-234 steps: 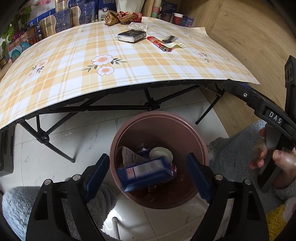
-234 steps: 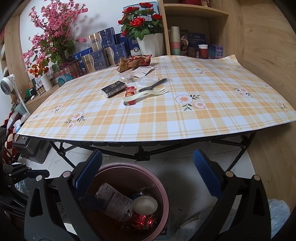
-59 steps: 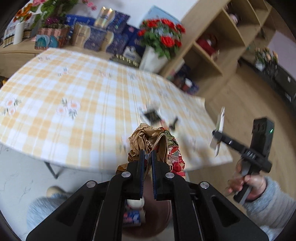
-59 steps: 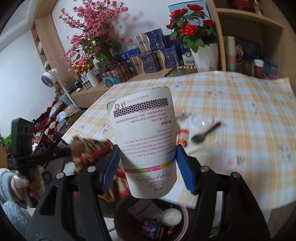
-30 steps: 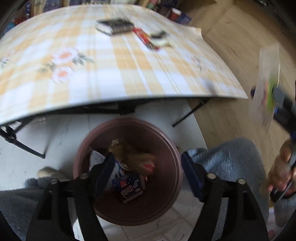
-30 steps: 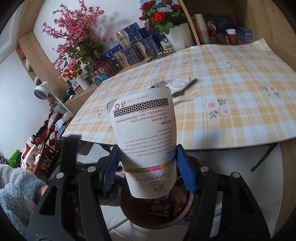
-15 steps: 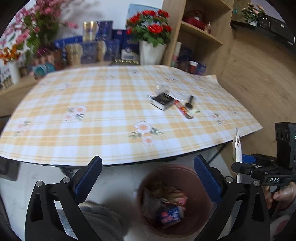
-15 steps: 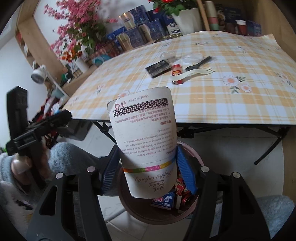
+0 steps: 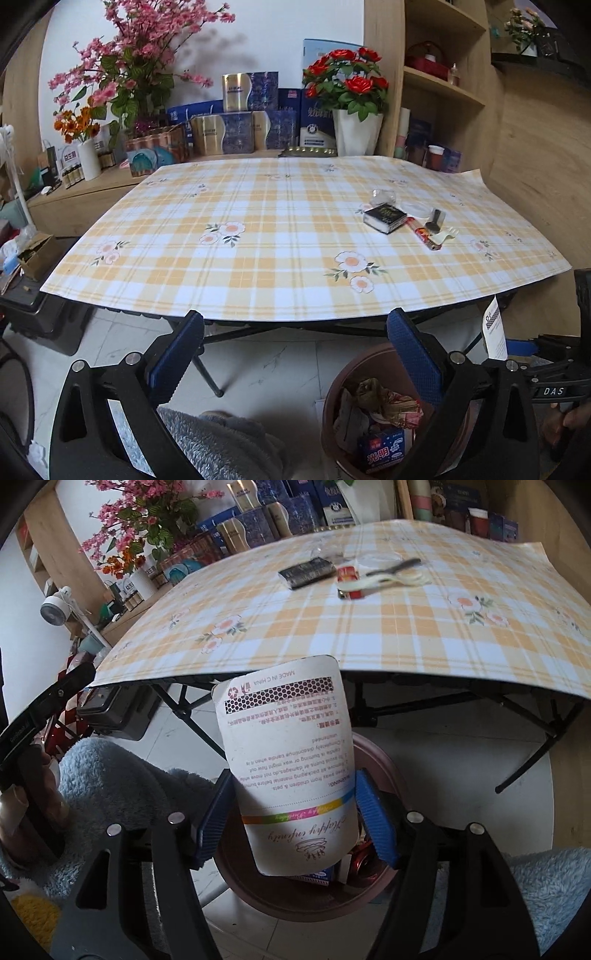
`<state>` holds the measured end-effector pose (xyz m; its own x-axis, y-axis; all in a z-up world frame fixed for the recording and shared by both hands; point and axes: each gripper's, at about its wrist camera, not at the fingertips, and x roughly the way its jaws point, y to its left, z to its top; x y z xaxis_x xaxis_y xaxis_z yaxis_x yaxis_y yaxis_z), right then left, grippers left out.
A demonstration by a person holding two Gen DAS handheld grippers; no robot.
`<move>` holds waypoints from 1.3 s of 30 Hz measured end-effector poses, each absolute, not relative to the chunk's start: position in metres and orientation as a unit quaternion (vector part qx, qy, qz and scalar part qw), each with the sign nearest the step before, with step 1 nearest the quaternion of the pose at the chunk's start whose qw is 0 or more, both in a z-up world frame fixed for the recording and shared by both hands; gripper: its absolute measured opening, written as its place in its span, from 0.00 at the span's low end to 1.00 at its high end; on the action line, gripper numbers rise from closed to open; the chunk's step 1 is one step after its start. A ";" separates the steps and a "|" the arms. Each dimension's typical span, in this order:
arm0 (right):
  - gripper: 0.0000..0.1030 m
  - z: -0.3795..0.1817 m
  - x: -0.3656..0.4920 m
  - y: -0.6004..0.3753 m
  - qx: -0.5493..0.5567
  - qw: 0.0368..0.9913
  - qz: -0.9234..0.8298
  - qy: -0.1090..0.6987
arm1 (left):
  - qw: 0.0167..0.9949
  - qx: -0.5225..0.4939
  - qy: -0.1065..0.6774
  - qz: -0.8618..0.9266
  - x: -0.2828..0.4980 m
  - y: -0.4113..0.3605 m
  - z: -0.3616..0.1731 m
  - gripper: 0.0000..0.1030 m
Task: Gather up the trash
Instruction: 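Open the right gripper to drop the white pouch into the bin, then raise both tools toward the black tissue pack and white fork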
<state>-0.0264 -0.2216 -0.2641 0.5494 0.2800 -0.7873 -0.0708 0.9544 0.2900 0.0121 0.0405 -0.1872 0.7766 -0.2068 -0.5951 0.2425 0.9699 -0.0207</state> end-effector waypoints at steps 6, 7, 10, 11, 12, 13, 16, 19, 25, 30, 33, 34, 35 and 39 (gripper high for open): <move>0.66 -0.267 -0.026 -0.231 0.134 0.869 0.091 0.467 | 0.940 0.030 0.324 -0.100 0.016 0.043 -0.192 0.94; 0.66 -0.267 -0.026 -0.232 0.137 0.868 0.091 0.468 | 0.940 0.030 0.324 -0.100 0.016 0.042 -0.192 0.94; 0.66 -0.268 -0.026 -0.232 0.137 0.867 0.091 0.470 | 0.939 0.032 0.326 -0.101 0.017 0.042 -0.193 0.94; 0.67 -0.268 -0.026 -0.232 0.136 0.867 0.091 0.470 | 0.939 0.033 0.327 -0.101 0.017 0.042 -0.193 0.94; 0.67 -0.268 -0.027 -0.231 0.135 0.868 0.092 0.470 | 0.939 0.033 0.327 -0.101 0.017 0.042 -0.193 0.94; 0.67 -0.268 -0.026 -0.230 0.133 0.867 0.092 0.470 | 0.939 0.032 0.327 -0.101 0.017 0.042 -0.193 0.94; 0.70 -0.268 -0.025 -0.230 0.131 0.867 0.094 0.472 | 0.938 0.031 0.329 -0.101 0.018 0.043 -0.194 0.94; 0.71 -0.268 -0.025 -0.228 0.129 0.866 0.095 0.474 | 0.938 0.026 0.330 -0.099 0.018 0.045 -0.195 0.94; 0.89 -0.267 -0.026 -0.232 0.132 0.869 0.084 0.469 | 0.937 0.021 0.335 -0.096 0.019 0.048 -0.196 0.94; 0.94 -0.268 -0.024 -0.235 0.145 0.865 0.087 0.472 | 0.937 0.020 0.336 -0.096 0.019 0.049 -0.196 0.94; 0.94 -0.270 -0.024 -0.236 0.147 0.863 0.083 0.475 | 0.937 0.020 0.336 -0.096 0.019 0.049 -0.196 0.94; 0.94 -0.270 -0.024 -0.236 0.148 0.863 0.084 0.475 | 0.937 0.020 0.336 -0.096 0.018 0.049 -0.196 0.94; 0.94 -0.270 -0.024 -0.236 0.148 0.863 0.086 0.475 | 0.937 0.020 0.336 -0.096 0.018 0.049 -0.196 0.94; 0.94 -0.270 -0.023 -0.234 0.145 0.863 0.090 0.476 | 0.937 0.019 0.337 -0.093 0.019 0.049 -0.197 0.94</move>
<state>-0.0235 -0.2343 -0.2700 0.5315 0.2929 -0.7948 -0.0168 0.9418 0.3358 0.0190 0.0494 -0.1969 0.7552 -0.1615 -0.6353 0.1871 0.9820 -0.0272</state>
